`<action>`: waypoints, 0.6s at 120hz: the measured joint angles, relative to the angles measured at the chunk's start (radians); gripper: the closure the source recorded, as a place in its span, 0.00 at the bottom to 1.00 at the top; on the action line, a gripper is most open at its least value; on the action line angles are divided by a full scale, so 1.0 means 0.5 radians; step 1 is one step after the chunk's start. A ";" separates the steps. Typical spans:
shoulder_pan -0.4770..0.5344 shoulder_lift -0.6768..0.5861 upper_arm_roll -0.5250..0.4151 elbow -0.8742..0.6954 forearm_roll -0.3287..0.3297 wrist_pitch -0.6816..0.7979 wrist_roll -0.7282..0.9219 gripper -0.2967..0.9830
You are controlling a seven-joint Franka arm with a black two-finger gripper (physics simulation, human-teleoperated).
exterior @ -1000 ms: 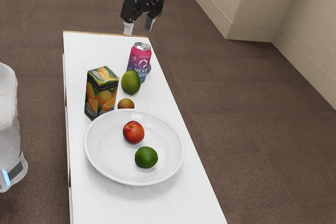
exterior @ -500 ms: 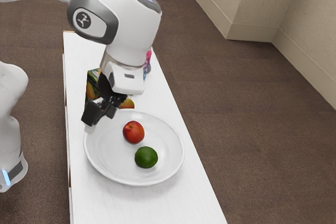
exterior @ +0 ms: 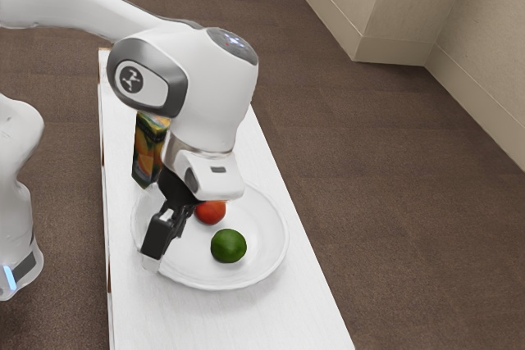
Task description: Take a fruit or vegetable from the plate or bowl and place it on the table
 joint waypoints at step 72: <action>0.260 0.383 -0.050 0.357 0.278 0.179 -0.278 0.23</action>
